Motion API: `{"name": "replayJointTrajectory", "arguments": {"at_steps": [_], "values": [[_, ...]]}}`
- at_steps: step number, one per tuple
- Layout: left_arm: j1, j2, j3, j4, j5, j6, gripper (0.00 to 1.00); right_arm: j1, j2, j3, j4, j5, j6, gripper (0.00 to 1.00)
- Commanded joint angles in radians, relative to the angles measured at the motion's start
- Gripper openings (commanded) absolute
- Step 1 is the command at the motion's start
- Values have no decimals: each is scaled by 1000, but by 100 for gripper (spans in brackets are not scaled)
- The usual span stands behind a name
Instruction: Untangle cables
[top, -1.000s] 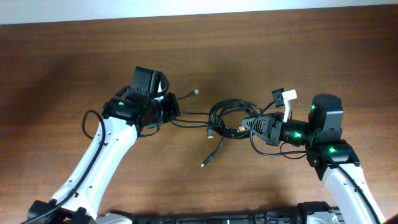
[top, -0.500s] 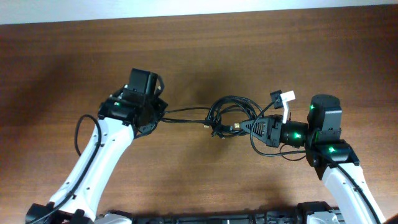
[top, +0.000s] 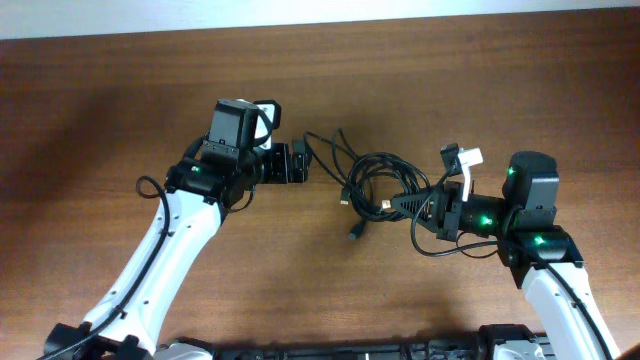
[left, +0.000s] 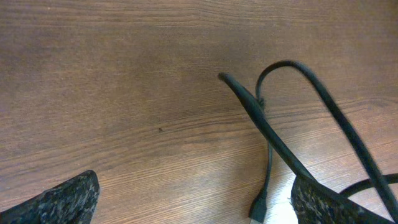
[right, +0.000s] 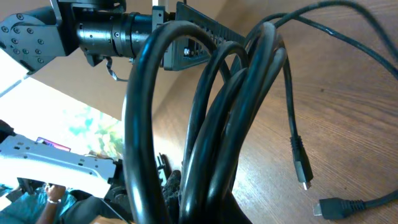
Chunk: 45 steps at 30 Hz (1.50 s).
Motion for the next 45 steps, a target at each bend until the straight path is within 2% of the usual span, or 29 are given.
{"name": "replayJointTrajectory", "arguments": {"at_steps": [1, 3, 5, 7, 10, 14, 17, 18, 20, 21, 22, 24, 25, 27, 28, 30, 31, 33, 35, 36, 38, 40, 45], "values": [[3, 0, -2, 2, 22, -200, 99, -6, -14, 9, -8, 76, -2, 4], [2, 0, -2, -4, 46, -313, 99, -6, -14, 9, -11, 115, 89, 4], [2, 0, -2, -4, 127, -314, 99, -5, -14, 9, -12, 111, 91, 4], [2, 0, -2, -4, 250, -229, 99, -6, -14, 9, -13, 111, 91, 4], [-4, 0, -2, -4, 291, -237, 99, -6, -14, 9, -38, 112, 90, 4], [-70, 0, -2, 3, 291, -494, 99, -6, -14, 8, -34, 112, 75, 4], [-133, 0, -2, 48, 291, -500, 99, -6, -14, 8, -34, 111, 71, 4], [-161, 0, -2, 98, 291, -430, 99, -5, -14, 8, -35, 105, 71, 4], [-215, 0, -2, 146, 254, 36, 99, -6, -14, 8, -36, -10, 56, 4], [-216, 0, -2, 134, 192, 98, 100, -6, -14, 8, -43, -51, 48, 4], [-206, 0, -2, 117, 75, 109, 100, -6, -14, 8, -65, -55, 47, 5], [-169, -7, -1, 119, -42, 111, 100, -6, -9, 7, -109, -54, -10, 5], [-141, -17, 1, 134, -61, 137, 100, -5, 5, 7, -134, -55, -12, 5], [-77, -56, 1, 192, -59, 325, 100, 0, 74, 7, -183, -55, -11, 4], [-63, -73, 1, 202, -59, 381, 100, 13, 114, 7, -198, -61, -11, 4], [-46, -99, 1, 201, -45, 402, 100, 63, 200, 7, -183, -127, -12, 4], [-38, -104, 1, 196, 18, 416, 99, 90, 238, 7, -160, -155, -32, 4], [-27, -102, 1, 138, 279, 537, 100, 163, 299, 7, -55, -266, -50, 4], [-27, -102, 1, 54, 324, 603, 94, 209, 314, 7, 5, -301, -65, 4], [-25, -101, 1, -20, 325, 652, 88, 246, 314, 7, 61, -301, -100, 4], [-21, -101, 1, -97, 346, 704, 87, 257, 314, 7, 116, -301, -105, 4], [10, -101, 1, -155, 432, 786, 85, 256, 314, 7, 143, -301, -105, 4], [177, -101, 1, -165, 710, 869, 87, 257, 318, 7, 165, -208, -105, 4]]}}
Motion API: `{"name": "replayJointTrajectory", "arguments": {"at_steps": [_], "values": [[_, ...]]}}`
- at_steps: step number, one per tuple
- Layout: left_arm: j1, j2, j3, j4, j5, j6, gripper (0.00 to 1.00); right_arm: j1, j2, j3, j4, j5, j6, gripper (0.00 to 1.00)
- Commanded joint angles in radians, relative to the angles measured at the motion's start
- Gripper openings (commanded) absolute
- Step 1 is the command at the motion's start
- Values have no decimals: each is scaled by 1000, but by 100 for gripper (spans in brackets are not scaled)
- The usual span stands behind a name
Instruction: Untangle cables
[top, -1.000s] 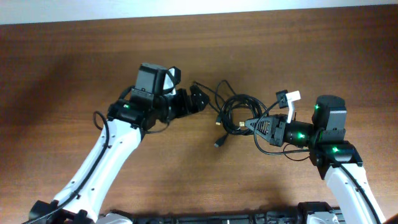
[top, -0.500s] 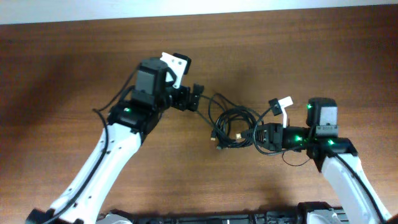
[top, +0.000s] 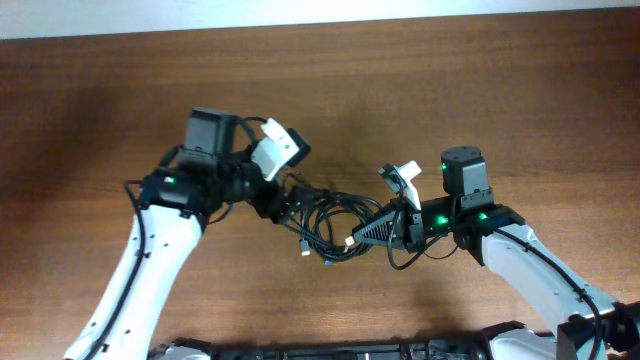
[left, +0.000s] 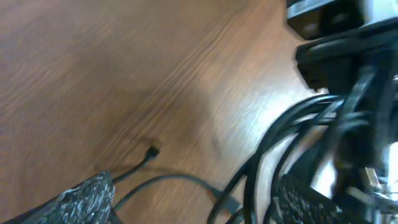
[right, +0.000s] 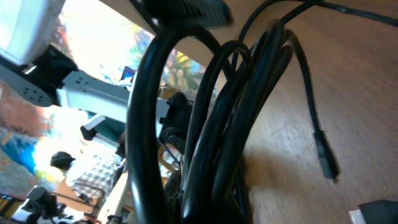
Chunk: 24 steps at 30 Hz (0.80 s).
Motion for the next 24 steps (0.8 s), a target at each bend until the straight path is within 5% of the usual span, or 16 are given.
{"name": "replayJointTrajectory", "arguments": {"at_steps": [1, 3, 11, 14, 15, 17, 21, 24], "values": [[106, -7, 1, 0, 233, 75, 88, 5, 1, 10, 7, 19, -19, 4], [118, -7, -1, -1, 314, 75, 91, 5, 1, 10, 7, -5, -19, 4], [-53, 127, -30, 19, 198, 75, 92, 5, 1, 10, 6, -60, -18, 4], [-64, 192, -30, 38, 198, 75, 59, 5, 1, 10, 6, -66, -18, 4], [-64, 201, -30, 37, 201, 75, 42, 5, 1, 10, 6, -65, -18, 4], [-64, 201, -30, 37, 210, 74, 37, 5, 1, 10, 6, -64, -18, 4], [-83, 201, -30, 33, 224, 74, 0, 5, 1, 10, 7, -46, -19, 4], [-90, 201, -30, 27, 220, 24, 0, 5, 1, 10, 7, 0, -19, 4]]}}
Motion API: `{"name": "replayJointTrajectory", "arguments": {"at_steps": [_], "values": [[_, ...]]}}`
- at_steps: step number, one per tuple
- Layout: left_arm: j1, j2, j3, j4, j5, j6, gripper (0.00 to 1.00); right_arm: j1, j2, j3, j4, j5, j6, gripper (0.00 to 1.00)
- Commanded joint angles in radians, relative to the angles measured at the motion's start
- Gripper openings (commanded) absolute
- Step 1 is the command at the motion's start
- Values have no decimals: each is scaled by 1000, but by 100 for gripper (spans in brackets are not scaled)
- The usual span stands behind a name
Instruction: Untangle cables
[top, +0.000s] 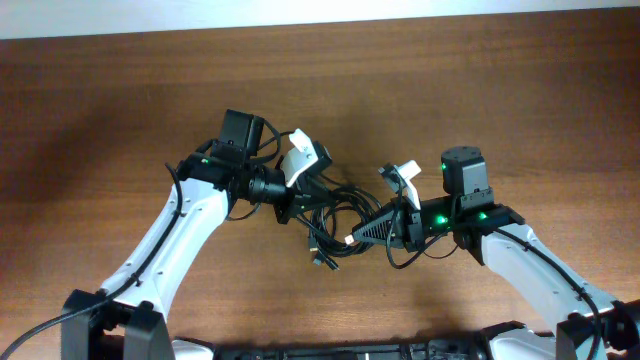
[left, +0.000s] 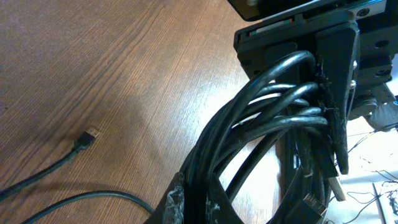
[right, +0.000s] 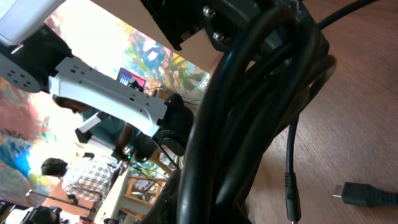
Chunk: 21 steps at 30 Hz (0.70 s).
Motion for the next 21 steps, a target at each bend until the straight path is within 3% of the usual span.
{"name": "replayJointTrajectory", "arguments": {"at_steps": [1, 3, 7, 8, 10, 14, 17, 21], "values": [[-8, 13, -8, -2, -1, -73, 0, 5, -4, 10, 7, -10, -19, 5], [-7, 12, -8, 1, -44, -179, 0, 5, -4, 10, 6, -10, -19, 13], [-5, 12, -6, 13, -58, -353, 0, 5, -4, 10, 6, -10, -19, 21], [-5, 11, -5, 26, -58, -394, 0, 5, -4, 10, 7, -10, -19, 35], [-5, 10, 20, 31, -94, -430, 0, 0, -4, 10, 8, -8, -19, 53], [-5, 3, 98, 23, -202, -495, 0, -106, -4, 10, 11, 12, -18, 76], [-5, -12, 110, 23, -373, -631, 0, -244, -4, 10, 11, 11, 47, 82], [-5, -17, 111, 34, -558, -988, 0, -362, -4, 10, 10, 11, 182, 86]]}}
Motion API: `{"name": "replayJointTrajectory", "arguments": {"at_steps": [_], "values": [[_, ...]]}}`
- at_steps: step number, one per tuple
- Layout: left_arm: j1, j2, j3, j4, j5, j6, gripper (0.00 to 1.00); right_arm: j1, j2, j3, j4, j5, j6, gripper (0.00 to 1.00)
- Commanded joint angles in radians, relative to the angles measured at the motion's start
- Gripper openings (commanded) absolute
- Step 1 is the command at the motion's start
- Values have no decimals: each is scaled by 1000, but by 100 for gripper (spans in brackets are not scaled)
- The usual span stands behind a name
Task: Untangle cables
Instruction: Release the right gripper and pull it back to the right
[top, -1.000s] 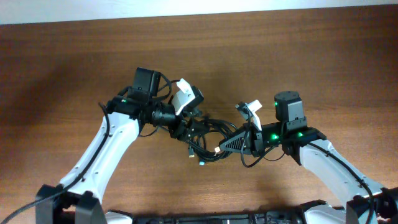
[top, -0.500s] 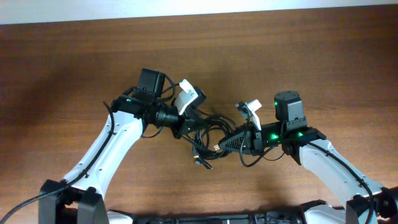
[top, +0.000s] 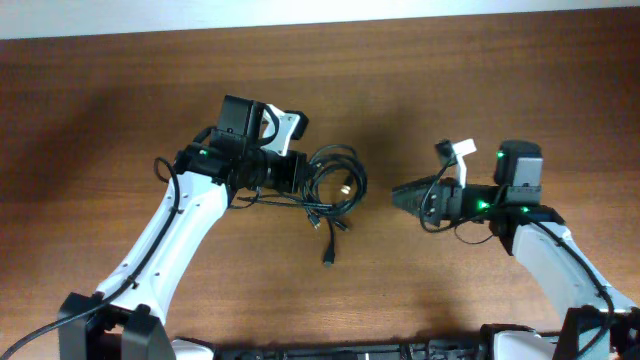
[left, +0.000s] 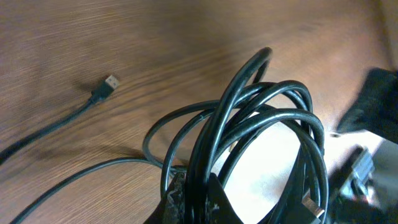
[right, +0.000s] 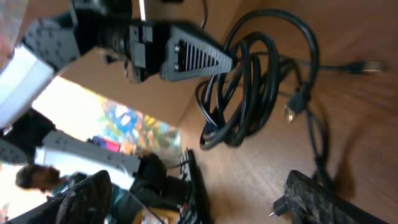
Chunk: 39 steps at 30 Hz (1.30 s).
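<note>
A coil of black cables (top: 335, 180) hangs at the table's middle, with my left gripper (top: 297, 172) shut on its left side. The left wrist view shows the loops (left: 261, 124) rising from the closed fingers of the left gripper (left: 196, 199). Thin tails trail from the coil, one ending in a plug (top: 327, 262) on the wood and another in a small connector (left: 109, 83). My right gripper (top: 398, 194) sits to the right of the coil, open and empty. From the right wrist, the open right gripper (right: 205, 199) faces the coil (right: 261, 81), well apart from it.
The brown wooden table (top: 500, 80) carries only the cables and both arms. A pale wall edge runs along the table's far side. White tags stick up from both wrists.
My right gripper has let go of the coil, opened and moved away to the right. The left gripper still holds the coil, now slightly higher and further left, with tails hanging free.
At first my right gripper held the coil at centre right while the left stood open beside a loose strand. Then the right had the coil further left, near the open left gripper. Both were then shut on it. Now only the left holds it.
</note>
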Motion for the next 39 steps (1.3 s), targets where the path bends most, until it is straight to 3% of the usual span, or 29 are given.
{"name": "replayJointTrajectory", "arguments": {"at_steps": [1, 2, 7, 12, 14, 17, 22, 24, 32, 39], "values": [[1, -22, 24, 16, -132, -312, 0, -47, -4, 10, -2, -2, 118, 86], [1, -22, 24, 29, -134, -378, 0, -45, -4, 10, -2, -7, 143, 86], [1, -23, 24, 36, -135, -485, 0, -45, -6, 10, -62, -95, 164, 86], [-10, -23, 24, 36, -135, -502, 0, -45, -57, 10, -278, -95, 84, 86], [-22, -23, 24, 36, -169, -502, 0, -45, -190, 10, -410, -95, 17, 86], [-27, -23, 24, 36, -180, -502, 0, -45, -440, 10, -436, -91, 18, 86], [-48, -23, 24, 44, -198, -502, 0, -45, -707, 10, -436, 180, 89, 90], [-70, -23, 24, 56, -214, -502, 0, -45, -716, 10, -436, 235, 117, 99], [-132, -23, 24, 58, -452, -502, 0, -45, -537, 10, -433, 238, 117, 99], [-132, -23, 24, 35, -485, -502, 0, -45, -393, 10, -432, 236, 192, 99]]}}
